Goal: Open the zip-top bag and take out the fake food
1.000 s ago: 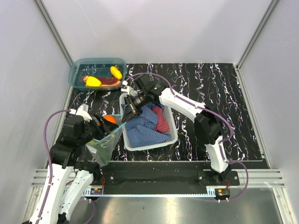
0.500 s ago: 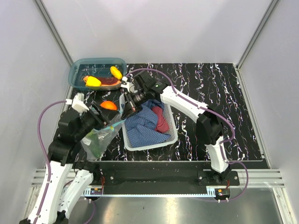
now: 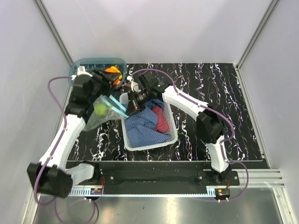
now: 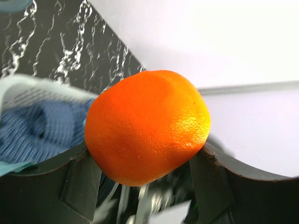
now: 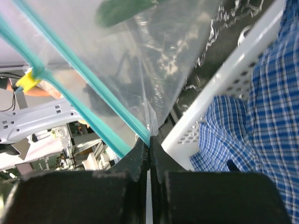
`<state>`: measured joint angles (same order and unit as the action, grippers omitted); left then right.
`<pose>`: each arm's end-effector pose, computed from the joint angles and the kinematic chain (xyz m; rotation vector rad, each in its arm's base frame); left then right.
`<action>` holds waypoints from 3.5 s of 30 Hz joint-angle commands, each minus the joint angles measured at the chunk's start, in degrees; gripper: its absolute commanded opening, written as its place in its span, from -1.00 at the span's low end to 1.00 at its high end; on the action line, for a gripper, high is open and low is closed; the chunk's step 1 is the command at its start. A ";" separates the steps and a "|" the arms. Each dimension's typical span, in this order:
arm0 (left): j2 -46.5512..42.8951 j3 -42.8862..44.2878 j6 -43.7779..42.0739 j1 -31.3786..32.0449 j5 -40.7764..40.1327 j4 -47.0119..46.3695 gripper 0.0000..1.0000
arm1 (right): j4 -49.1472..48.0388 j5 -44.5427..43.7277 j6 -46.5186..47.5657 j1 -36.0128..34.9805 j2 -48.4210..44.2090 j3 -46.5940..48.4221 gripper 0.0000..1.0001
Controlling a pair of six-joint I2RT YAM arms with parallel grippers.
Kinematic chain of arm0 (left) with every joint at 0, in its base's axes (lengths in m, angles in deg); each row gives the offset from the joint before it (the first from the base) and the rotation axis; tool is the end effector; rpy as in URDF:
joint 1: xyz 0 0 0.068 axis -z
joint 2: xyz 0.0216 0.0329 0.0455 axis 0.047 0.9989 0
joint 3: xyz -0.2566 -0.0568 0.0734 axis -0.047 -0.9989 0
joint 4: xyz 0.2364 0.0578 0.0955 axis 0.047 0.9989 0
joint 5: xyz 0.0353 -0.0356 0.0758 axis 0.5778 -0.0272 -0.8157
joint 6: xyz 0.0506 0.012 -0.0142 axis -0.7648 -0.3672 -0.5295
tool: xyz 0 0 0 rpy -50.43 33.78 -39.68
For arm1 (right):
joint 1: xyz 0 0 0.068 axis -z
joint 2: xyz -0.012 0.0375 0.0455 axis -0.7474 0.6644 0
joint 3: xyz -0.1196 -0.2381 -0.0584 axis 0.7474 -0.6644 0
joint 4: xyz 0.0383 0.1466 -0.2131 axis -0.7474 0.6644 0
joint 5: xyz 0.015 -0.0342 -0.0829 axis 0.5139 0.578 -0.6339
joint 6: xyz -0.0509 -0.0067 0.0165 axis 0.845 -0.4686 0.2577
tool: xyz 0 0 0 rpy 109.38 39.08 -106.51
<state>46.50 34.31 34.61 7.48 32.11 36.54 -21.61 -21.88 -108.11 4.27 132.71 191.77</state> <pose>0.2483 -0.0498 0.3668 -0.8354 1.7540 -1.0735 0.3178 0.3450 0.2753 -0.8420 2.5121 1.5331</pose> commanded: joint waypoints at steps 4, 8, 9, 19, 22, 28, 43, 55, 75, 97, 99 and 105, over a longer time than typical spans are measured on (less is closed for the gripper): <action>16.27 15.48 10.21 -7.61 -8.27 -3.91 -1.00 | 0.07 0.55 -1.64 0.15 -1.64 -0.37 -1.00; 23.67 21.38 12.26 -9.03 -7.49 -3.79 -1.00 | 0.07 0.90 -1.73 0.33 0.29 1.13 -1.00; 25.07 22.35 12.17 -9.03 -7.48 -4.07 -1.00 | -0.02 1.08 -1.65 0.41 0.64 1.56 -1.00; 15.52 16.84 11.01 -9.64 4.89 -2.49 -1.00 | 0.42 0.91 -2.53 4.63 4.60 5.96 -1.00; 7.35 10.52 14.96 -9.73 8.67 2.52 -1.00 | 1.74 0.03 -1.65 5.25 5.74 8.16 -1.00; -8.29 -4.50 30.34 -8.51 16.33 1.12 -1.00 | 2.88 -0.41 -1.47 4.99 6.80 11.06 -1.00; -12.21 -3.67 29.94 -3.40 10.62 -4.06 -1.00 | 5.08 -0.15 -3.67 -0.38 6.72 16.17 -1.00; 22.05 24.18 11.64 -10.17 1.14 9.01 -1.00 | -2.30 0.55 -2.17 -0.38 -3.83 -4.75 -1.00; 54.89 51.28 10.16 -14.92 0.53 18.25 0.98 | -3.18 0.55 -1.29 -0.29 -4.72 -5.64 -1.00; 1.37 18.68 -22.27 9.50 0.01 25.35 -0.01 | 6.13 -0.68 -0.32 -2.48 1.35 9.56 -1.00; -2.15 17.18 -24.65 11.52 -5.44 31.95 -0.25 | 7.10 -0.76 -0.50 -2.66 2.05 11.66 -1.00; -5.07 14.55 -34.32 12.50 -11.17 40.75 -0.46 | 8.94 -0.41 -0.59 -3.62 3.89 15.01 -1.00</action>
<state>41.38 50.64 8.97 19.66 26.84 70.62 -14.75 -23.01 -108.90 1.71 135.11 202.68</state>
